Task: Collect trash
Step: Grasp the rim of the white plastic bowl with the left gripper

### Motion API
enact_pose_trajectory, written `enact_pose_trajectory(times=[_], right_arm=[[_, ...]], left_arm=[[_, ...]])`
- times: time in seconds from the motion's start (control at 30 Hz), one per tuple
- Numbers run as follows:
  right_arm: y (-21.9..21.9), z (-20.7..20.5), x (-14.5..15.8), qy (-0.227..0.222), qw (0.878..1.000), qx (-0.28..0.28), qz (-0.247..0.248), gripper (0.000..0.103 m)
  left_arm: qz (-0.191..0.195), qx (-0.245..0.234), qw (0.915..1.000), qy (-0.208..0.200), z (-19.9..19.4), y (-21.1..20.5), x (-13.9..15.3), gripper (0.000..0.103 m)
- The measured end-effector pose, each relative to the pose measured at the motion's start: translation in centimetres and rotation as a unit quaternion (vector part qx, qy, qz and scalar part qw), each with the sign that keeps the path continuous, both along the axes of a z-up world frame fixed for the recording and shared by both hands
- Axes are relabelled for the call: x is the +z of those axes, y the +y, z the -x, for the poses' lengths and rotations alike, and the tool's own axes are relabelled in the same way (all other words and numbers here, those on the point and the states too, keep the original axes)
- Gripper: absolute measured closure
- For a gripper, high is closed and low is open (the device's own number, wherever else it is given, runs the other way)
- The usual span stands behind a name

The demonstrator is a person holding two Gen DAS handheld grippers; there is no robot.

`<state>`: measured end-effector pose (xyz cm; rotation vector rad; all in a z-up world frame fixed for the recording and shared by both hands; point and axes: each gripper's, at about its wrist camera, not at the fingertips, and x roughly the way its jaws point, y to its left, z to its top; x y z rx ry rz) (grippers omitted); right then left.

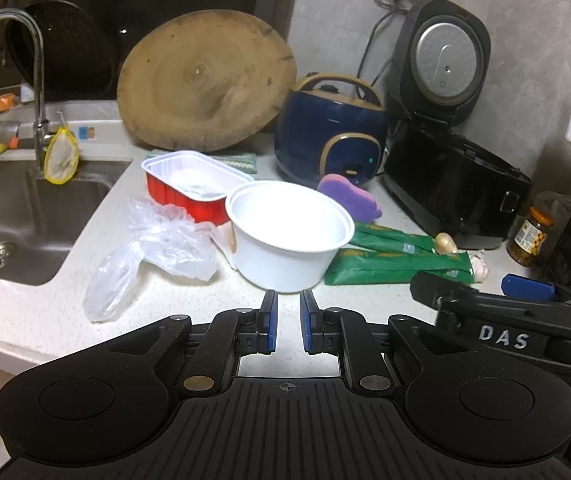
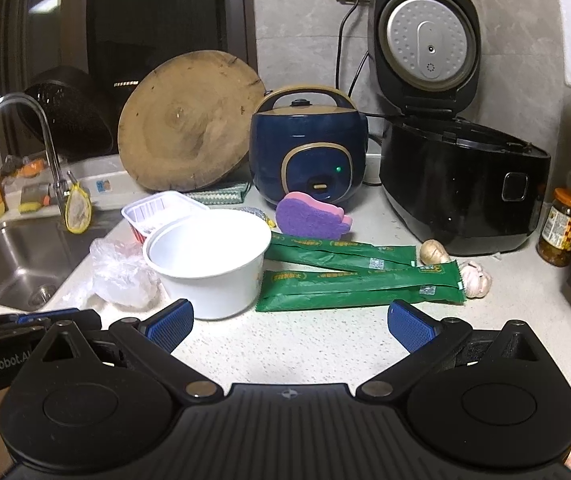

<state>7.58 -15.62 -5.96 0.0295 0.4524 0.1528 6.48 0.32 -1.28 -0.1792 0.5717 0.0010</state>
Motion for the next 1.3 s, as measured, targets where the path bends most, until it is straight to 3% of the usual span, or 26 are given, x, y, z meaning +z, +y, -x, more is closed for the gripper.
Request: enact_pose_trajectory(times=[0.13, 0.43, 0.63, 0.8, 0.87, 0.97, 1.03, 1.1, 1.2, 1.3], right_arm=[[0.5, -0.4, -0.1, 0.003, 1.0, 0.001, -0.02, 0.0], [4.3, -1.0, 0.3, 0.018, 1.0, -0.019, 0.003, 0.0], [5.1, -1.6, 0.3, 0.03, 0.999, -0.041, 0.015, 0.0], [3.4, -4.4, -0.5, 0.053, 0.997, -0.046, 0.011, 0.0], [2.6, -6.0, -1.1, 0.052, 0.998, -0.035, 0.013, 0.0], [1.5, -8.6, -2.0, 0.074, 0.996, -0.03, 0.029, 0.0], [0.6, -9.7, -2.6, 0.075, 0.996, -0.029, 0.034, 0.0], [-0.4, -10.6, -3.3, 0.075, 0.996, -0.031, 0.021, 0.0], [-1.7, -11.8, -4.5, 0.092, 0.996, 0.0, -0.016, 0.0], [-2.3, -12.9, -5.4, 0.105, 0.994, 0.012, -0.022, 0.0]], left_arm=[[0.002, -0.006, 1.0, 0.005, -0.8, 1.2, -0.2, 0.089], [0.022, -0.031, 0.9992, 0.015, -2.6, 5.5, -0.7, 0.089], [0.103, -0.049, 0.9932, 0.019, -5.0, 8.6, -1.8, 0.089], [0.136, -0.039, 0.9897, 0.016, -8.7, 9.0, -1.3, 0.089], [0.131, -0.019, 0.9912, 0.007, -10.6, 8.8, -1.2, 0.089], [0.123, 0.029, 0.9915, 0.031, -13.6, 8.4, -1.5, 0.088], [0.086, 0.035, 0.9945, 0.048, -15.3, 7.7, -2.0, 0.088], [0.057, 0.04, 0.9954, 0.066, -16.5, 7.1, -2.7, 0.086], [0.055, 0.046, 0.9927, 0.097, -17.5, 6.9, -4.0, 0.082], [0.053, 0.071, 0.9886, 0.121, -17.8, 6.9, -5.4, 0.081]])
